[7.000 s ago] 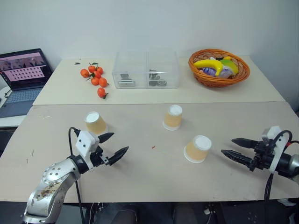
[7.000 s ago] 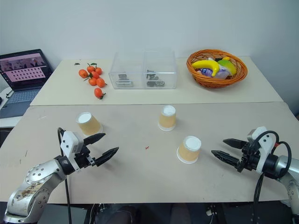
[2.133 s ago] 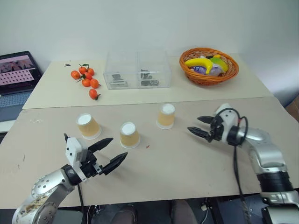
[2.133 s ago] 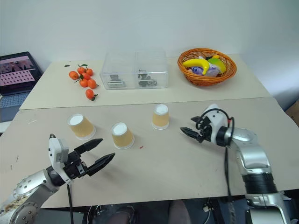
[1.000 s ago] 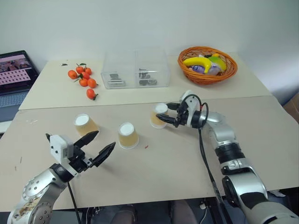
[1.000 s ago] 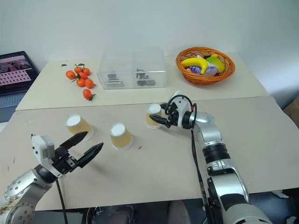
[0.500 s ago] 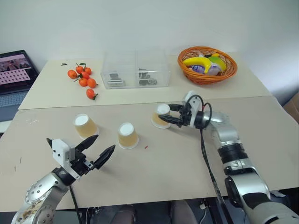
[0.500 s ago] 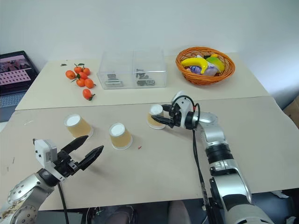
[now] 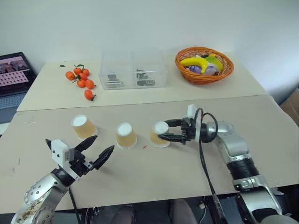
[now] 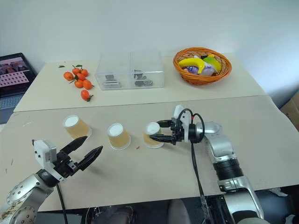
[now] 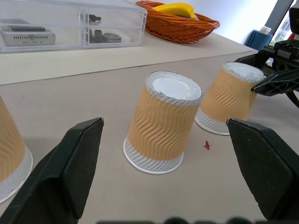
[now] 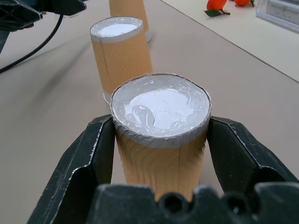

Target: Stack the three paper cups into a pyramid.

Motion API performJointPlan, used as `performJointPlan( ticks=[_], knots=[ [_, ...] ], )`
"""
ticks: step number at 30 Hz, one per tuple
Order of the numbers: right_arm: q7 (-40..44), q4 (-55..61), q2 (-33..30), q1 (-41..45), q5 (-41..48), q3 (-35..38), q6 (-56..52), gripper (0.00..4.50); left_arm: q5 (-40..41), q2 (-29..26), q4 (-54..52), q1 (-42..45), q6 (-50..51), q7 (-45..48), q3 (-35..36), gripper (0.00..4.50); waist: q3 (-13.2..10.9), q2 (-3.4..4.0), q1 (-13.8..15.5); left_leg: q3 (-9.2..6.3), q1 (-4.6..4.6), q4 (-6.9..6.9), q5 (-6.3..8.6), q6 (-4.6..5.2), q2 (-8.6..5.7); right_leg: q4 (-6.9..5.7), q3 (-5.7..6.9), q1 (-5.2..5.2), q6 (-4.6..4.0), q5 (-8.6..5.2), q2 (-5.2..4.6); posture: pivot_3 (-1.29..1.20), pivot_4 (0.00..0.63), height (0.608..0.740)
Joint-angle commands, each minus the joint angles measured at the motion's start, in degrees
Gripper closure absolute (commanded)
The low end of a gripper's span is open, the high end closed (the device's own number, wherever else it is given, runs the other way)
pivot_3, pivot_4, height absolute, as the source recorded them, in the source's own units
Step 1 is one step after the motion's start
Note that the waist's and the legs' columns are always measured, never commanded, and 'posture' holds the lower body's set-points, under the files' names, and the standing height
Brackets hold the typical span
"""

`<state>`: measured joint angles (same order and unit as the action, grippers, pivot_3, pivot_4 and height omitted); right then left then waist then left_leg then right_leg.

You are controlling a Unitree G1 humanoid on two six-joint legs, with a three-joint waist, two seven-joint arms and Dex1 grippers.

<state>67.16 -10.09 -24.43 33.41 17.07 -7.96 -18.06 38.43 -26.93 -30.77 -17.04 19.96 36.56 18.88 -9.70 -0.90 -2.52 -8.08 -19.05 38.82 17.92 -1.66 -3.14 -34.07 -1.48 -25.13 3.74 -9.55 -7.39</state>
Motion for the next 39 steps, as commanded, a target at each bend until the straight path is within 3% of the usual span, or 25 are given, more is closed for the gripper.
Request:
performJointPlan(
  ticks=[1, 17, 19, 22, 33, 39],
  knots=[
    [-0.4, 0.9, 1.7, 1.6, 0.3, -1.4, 0.1, 1.76, 0.9, -0.1, -2.0, 0.0, -0.2, -0.4, 0.5, 0.00, 0.0, 0.00, 0.0, 0.00, 0.00, 0.00, 0.00, 0.00, 0.00, 0.00, -0.01, -0.01, 0.00, 0.00, 0.00, 0.00, 0.150, 0.738],
    [-0.8, -4.7, 5.6, 5.4, -0.4, -2.3, 1.7, 1.76, 1.2, 0.4, -3.2, -0.4, -0.3, -2.3, 0.5, 0.00, 0.0, 0.00, 0.1, 0.00, -0.03, -0.01, 0.01, -0.03, 0.00, 0.00, -0.02, -0.06, -0.01, 0.01, 0.01, 0.00, 0.150, 0.738],
    [-1.7, -5.7, 6.0, 5.7, -0.5, -1.7, 2.0, 0.77, 1.1, 0.4, -3.3, -0.4, -0.3, -2.4, 0.5, 0.00, 0.0, 0.00, 0.1, 0.00, -0.03, 0.00, 0.01, -0.03, 0.00, 0.00, -0.02, -0.06, -0.01, 0.01, 0.01, 0.00, 0.150, 0.738],
    [-2.9, -7.1, 6.0, 6.1, -1.8, -2.1, 3.0, 0.04, 1.1, 0.4, -3.2, -0.2, -0.4, -2.5, 0.5, 0.00, 0.0, 0.00, 0.1, 0.00, -0.02, 0.00, 0.00, -0.04, 0.00, -0.01, -0.02, -0.06, -0.01, 0.01, 0.01, 0.00, 0.150, 0.738],
    [-2.3, -5.9, 3.4, 5.1, 0.2, 0.4, -1.1, 0.04, 0.8, 0.4, -1.6, 2.0, -0.2, -2.4, -0.5, 0.00, 0.0, 0.00, 0.1, 0.00, -0.04, 0.00, 0.01, -0.04, -0.01, 0.00, -0.02, -0.06, -0.01, 0.01, 0.01, 0.00, 0.150, 0.738],
    [0.4, 1.3, -0.6, 1.3, 4.3, 2.2, -6.2, 0.04, 1.6, 0.7, 1.4, 4.8, -0.1, -1.9, -0.6, 0.00, 0.0, 0.00, 0.2, 0.00, -0.05, 0.00, 0.01, -0.04, -0.01, 0.00, -0.02, -0.06, -0.01, 0.01, 0.01, 0.00, 0.150, 0.738]
  ],
)
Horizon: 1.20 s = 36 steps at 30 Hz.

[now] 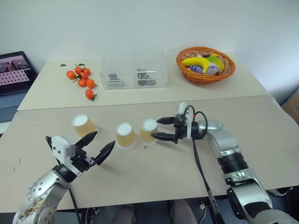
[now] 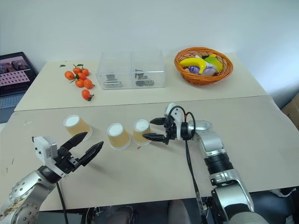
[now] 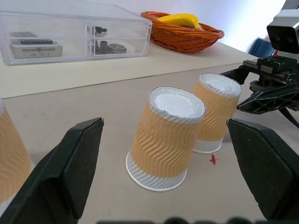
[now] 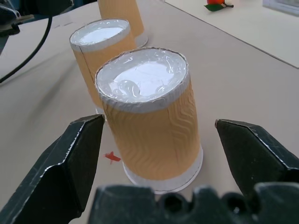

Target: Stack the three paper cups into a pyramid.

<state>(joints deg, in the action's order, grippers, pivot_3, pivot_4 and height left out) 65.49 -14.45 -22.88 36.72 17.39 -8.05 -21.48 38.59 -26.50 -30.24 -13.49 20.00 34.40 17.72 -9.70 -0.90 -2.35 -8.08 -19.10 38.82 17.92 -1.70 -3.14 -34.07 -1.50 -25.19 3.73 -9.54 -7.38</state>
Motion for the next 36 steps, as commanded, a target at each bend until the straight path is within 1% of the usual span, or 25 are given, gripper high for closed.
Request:
performJointPlan(
  ticks=[1, 3, 5, 7, 9, 14, 19, 23, 30, 36],
  knots=[
    [2.7, 7.3, -3.0, -2.9, 4.9, 2.5, -3.8, 0.04, 1.7, 0.4, 1.5, 1.6, -0.2, 0.3, 0.8, 0.00, 0.0, 0.00, 0.1, 0.00, 0.00, 0.00, 0.00, 0.00, 0.00, 0.01, 0.00, 0.00, 0.00, 0.00, 0.00, 0.00, 0.150, 0.738],
    [3.4, 11.0, -5.1, -5.0, 7.5, 3.4, -7.3, 0.04, 2.2, 0.5, 2.8, 1.9, -0.3, 0.5, 1.5, 0.00, 0.0, 0.00, 0.1, 0.00, -0.02, 0.00, 0.00, 0.01, 0.00, 0.02, 0.00, 0.01, 0.01, 0.00, 0.00, 0.00, 0.150, 0.738],
    [5.0, 15.6, -8.6, -8.7, 10.1, 4.6, -10.2, 0.04, 2.9, 0.4, 4.0, 2.0, -0.5, 0.6, 2.7, 0.00, 0.0, 0.00, 0.2, 0.00, -0.03, 0.01, 0.00, 0.01, 0.00, 0.02, -0.01, 0.00, 0.01, 0.00, 0.00, 0.00, 0.150, 0.738],
    [5.1, 17.4, -11.3, -11.2, 10.8, 6.0, -11.2, 0.04, 3.5, 0.3, 4.8, 1.8, -0.6, 0.5, 4.0, 0.00, 0.0, 0.00, 0.4, 0.00, -0.04, 0.01, 0.01, 0.01, 0.00, 0.03, 0.00, 0.00, 0.01, 0.00, 0.00, 0.00, 0.150, 0.738],
    [4.1, 16.4, -13.6, -12.7, 9.6, 7.5, -9.3, 0.04, 4.2, 0.3, 5.3, 1.2, -0.6, 0.3, 5.6, 0.00, 0.0, -0.01, 0.4, 0.01, -0.04, 0.03, 0.02, 0.03, -0.01, 0.03, 0.00, 0.02, 0.02, 0.00, 0.00, 0.00, 0.150, 0.738],
    [2.7, 11.2, -17.2, -12.0, 8.0, 11.1, -6.5, 0.04, 5.6, 0.3, 5.5, -2.1, -0.4, 0.4, 9.4, 0.00, 0.0, -0.02, 0.2, 0.10, 0.02, 0.03, 0.02, 0.03, 0.02, 0.01, -0.02, 0.05, 0.03, 0.00, 0.00, 0.00, 0.150, 0.738],
    [3.7, 8.7, -17.6, -9.7, 7.5, 10.3, -4.8, 0.04, 5.2, 2.0, 3.7, -6.2, -1.0, -0.8, 10.6, 0.00, 0.0, -0.02, 0.1, 0.14, 0.01, 0.03, 0.02, 0.03, 0.02, 0.04, -0.06, 0.05, 0.03, 0.00, 0.00, 0.00, 0.150, 0.738],
    [4.3, 9.3, -16.8, -8.5, 8.1, 9.1, -4.8, 0.04, 2.0, 3.3, 5.0, -7.1, -3.0, -2.1, 10.2, 0.00, 0.0, -0.03, 0.4, 0.16, 0.00, 0.04, 0.02, 0.03, 0.03, 0.04, -0.07, 0.05, 0.03, 0.00, 0.00, 0.00, 0.150, 0.738],
    [3.6, 11.2, -14.9, -7.7, 7.7, 7.4, -4.7, 0.04, -8.4, 4.2, 12.9, -3.3, -8.9, -7.8, 9.8, 0.00, 0.0, -0.03, 1.2, 0.16, 0.02, 0.04, 0.02, 0.03, 0.02, 0.04, -0.07, 0.07, 0.03, 0.01, 0.00, 0.00, 0.150, 0.738],
    [3.2, 12.0, -15.3, -7.6, 8.2, 7.9, -5.1, 0.04, -10.1, 3.0, 15.4, 1.4, -9.2, -8.0, 9.2, 0.00, 0.0, -0.04, 1.7, 0.16, -0.01, 0.04, 0.02, 0.02, 0.01, 0.06, -0.07, 0.05, 0.05, 0.02, 0.00, 0.00, 0.150, 0.738]
  ],
)
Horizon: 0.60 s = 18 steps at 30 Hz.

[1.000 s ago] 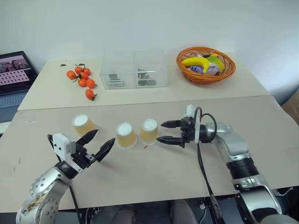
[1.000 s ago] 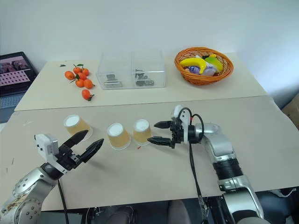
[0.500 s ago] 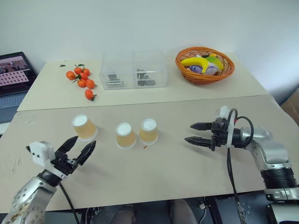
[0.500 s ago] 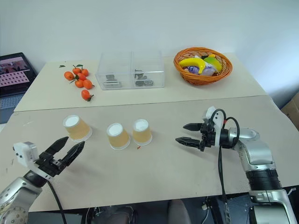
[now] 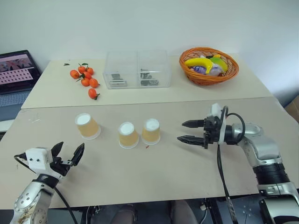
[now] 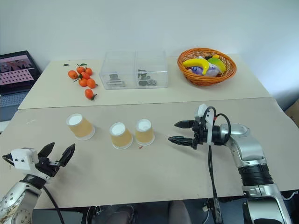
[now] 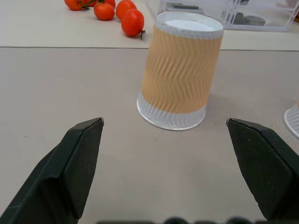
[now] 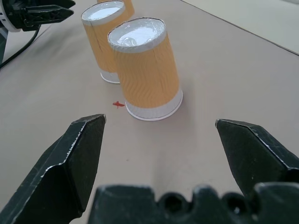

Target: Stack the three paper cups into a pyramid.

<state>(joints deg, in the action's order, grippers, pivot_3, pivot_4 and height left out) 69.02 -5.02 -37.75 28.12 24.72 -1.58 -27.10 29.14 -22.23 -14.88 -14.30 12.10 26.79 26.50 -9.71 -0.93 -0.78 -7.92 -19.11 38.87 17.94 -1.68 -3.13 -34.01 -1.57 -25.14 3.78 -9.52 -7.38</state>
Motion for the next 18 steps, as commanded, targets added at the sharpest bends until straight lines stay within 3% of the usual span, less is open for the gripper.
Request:
performJointPlan(
  ticks=[1, 18],
  knots=[
    [-0.5, 3.1, -0.5, 1.0, 1.0, 1.6, 0.4, 0.04, -0.9, -1.5, 0.4, 3.1, -1.1, -0.4, 0.2, 0.00, 0.0, 0.00, 0.1, 0.00, 0.00, 0.00, 0.00, 0.00, 0.00, 0.00, 0.00, 0.00, 0.00, 0.00, 0.00, 0.00, 0.150, 0.738],
    [-4.7, 19.1, 1.5, 2.6, 14.1, 5.3, -8.1, 0.04, -4.7, -4.4, 8.3, 13.9, -1.4, 0.1, -2.2, 0.00, 0.0, -0.03, -0.1, 0.00, 0.00, 0.03, 0.00, -0.01, 0.00, -0.02, 0.00, -0.02, 0.02, 0.02, 0.00, 0.00, 0.150, 0.738]
  ],
)
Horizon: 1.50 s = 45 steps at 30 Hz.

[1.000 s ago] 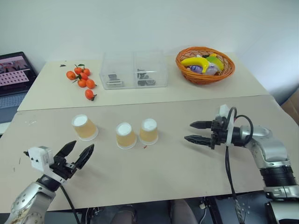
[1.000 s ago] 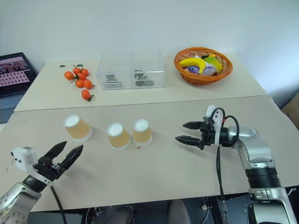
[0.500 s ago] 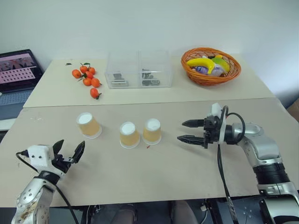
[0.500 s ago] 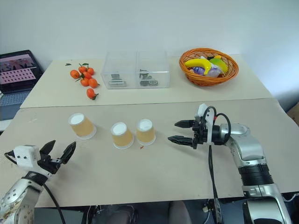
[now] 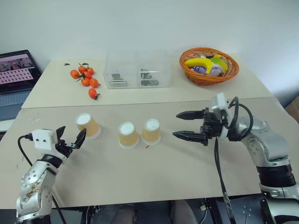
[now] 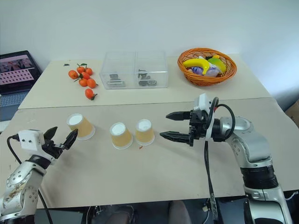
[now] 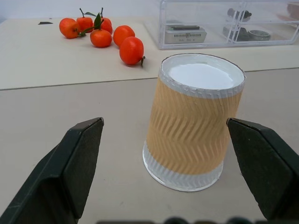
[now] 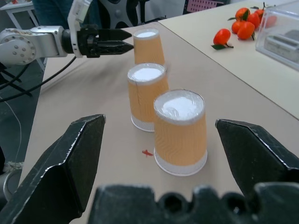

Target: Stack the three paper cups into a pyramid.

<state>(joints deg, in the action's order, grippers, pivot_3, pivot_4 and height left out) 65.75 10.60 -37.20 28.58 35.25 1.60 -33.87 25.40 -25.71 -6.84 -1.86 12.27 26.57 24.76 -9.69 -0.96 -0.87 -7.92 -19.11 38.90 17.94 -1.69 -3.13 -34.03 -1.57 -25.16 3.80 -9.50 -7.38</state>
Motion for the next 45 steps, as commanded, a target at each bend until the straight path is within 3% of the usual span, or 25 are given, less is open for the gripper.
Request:
performJointPlan(
  ticks=[1, 27, 34, 38, 45],
  knots=[
    [-1.9, 3.9, 1.2, 2.3, 4.1, 2.0, -1.6, 0.04, -1.2, -0.9, 0.6, 1.9, -1.7, 0.4, -0.7, 0.00, 0.0, 0.00, 0.0, 0.00, 0.00, 0.00, 0.00, 0.00, 0.00, 0.00, 0.00, 0.00, 0.00, 0.00, 0.00, 0.00, 0.150, 0.738],
    [-4.8, 6.4, 0.8, 0.5, 6.0, 2.0, -1.5, 0.04, -4.3, -0.2, 11.4, 17.0, -2.1, 1.9, -6.4, 0.00, 0.0, -0.04, -0.1, 0.00, -0.05, 0.03, 0.00, 0.00, -0.01, 0.03, 0.00, -0.03, 0.04, 0.03, 0.00, 0.00, 0.150, 0.738],
    [-5.5, 6.6, 0.4, -0.2, 6.1, 2.9, -1.4, 0.00, -4.4, 0.4, 11.1, 16.2, -1.9, 2.3, -7.2, 1.84, 0.0, -0.04, 0.0, 0.00, -0.04, 0.03, 0.00, -0.01, -0.01, 0.01, 0.00, -0.04, 0.04, 0.03, 0.00, 0.00, 0.150, 0.738],
    [-5.3, 6.4, 0.6, -0.3, 5.9, 2.9, -1.3, 0.00, -4.6, 0.3, 11.1, 18.6, -1.2, 1.9, -7.9, 1.86, 0.0, -0.04, 0.1, 0.00, -0.05, 0.03, 0.00, -0.01, -0.01, 0.01, 0.00, -0.04, 0.04, 0.03, 0.00, 0.00, 0.150, 0.738],
    [-5.2, 5.6, 1.1, 0.4, 5.3, 2.2, -0.9, 0.00, 0.4, -1.6, 7.8, 30.4, 6.9, 8.3, -12.2, 1.86, 0.0, -0.09, 0.3, 0.00, -0.11, 0.11, 0.00, -0.01, -0.04, 0.01, 0.00, -0.03, 0.08, 0.06, 0.00, 0.00, 0.150, 0.738]
  ],
)
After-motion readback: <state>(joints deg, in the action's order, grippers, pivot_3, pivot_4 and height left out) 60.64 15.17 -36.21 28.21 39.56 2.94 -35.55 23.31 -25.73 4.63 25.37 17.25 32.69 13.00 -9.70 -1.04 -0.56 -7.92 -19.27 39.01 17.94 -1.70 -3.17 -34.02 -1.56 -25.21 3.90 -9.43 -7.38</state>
